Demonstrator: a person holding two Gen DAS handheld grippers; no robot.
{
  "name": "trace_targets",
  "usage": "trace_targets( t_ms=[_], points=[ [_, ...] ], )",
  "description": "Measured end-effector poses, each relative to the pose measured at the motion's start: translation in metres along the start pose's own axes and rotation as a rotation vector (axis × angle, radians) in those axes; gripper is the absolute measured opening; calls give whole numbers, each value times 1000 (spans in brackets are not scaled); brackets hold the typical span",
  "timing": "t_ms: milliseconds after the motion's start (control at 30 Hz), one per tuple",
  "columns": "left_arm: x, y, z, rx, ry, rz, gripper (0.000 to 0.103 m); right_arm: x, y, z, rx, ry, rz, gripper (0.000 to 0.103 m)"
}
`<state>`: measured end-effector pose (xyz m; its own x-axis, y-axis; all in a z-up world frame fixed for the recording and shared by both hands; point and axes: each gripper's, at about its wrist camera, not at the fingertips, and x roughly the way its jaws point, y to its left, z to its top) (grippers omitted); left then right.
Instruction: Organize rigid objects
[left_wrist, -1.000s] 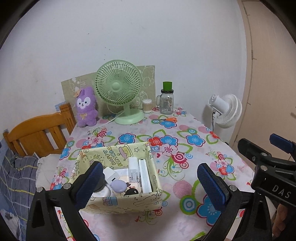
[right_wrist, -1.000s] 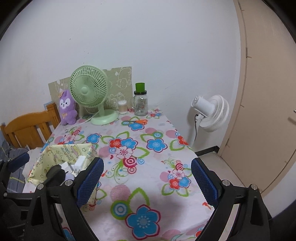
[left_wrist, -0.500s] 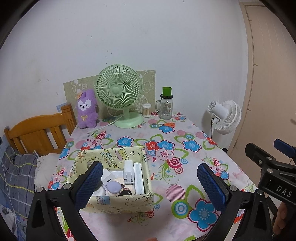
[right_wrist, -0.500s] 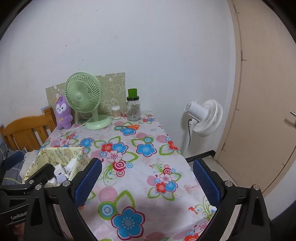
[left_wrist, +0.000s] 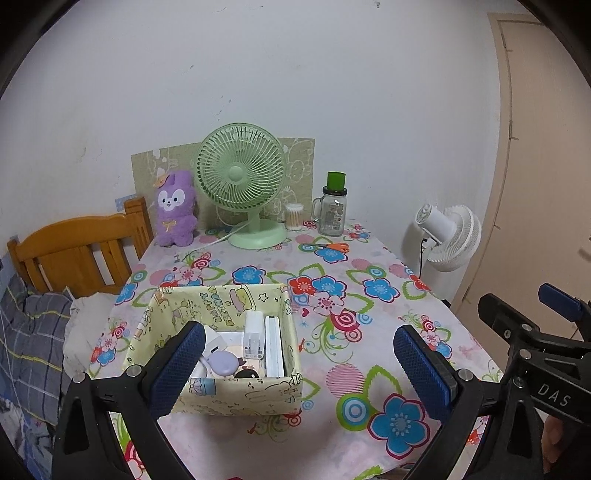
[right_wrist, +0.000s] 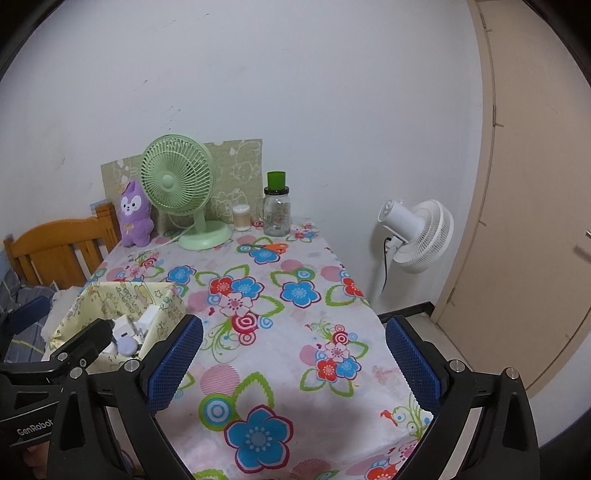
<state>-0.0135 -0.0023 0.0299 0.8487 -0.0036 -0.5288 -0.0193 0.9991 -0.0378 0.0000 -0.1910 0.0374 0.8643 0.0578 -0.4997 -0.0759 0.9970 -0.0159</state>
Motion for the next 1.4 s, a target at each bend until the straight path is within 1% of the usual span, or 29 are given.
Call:
trace_targets(
  t_ms=[233,933,1400],
  points=[
    [-1,2,1,-4,-4,17,103,1,1,-1,-5,-4,1,100],
    [5,-7,-1,35,-6,12,103,7,-3,-5,24,9,5,101],
    [1,-10,-2,49,-15,13,103,5,-5,-6,38,1,5,101]
  ],
)
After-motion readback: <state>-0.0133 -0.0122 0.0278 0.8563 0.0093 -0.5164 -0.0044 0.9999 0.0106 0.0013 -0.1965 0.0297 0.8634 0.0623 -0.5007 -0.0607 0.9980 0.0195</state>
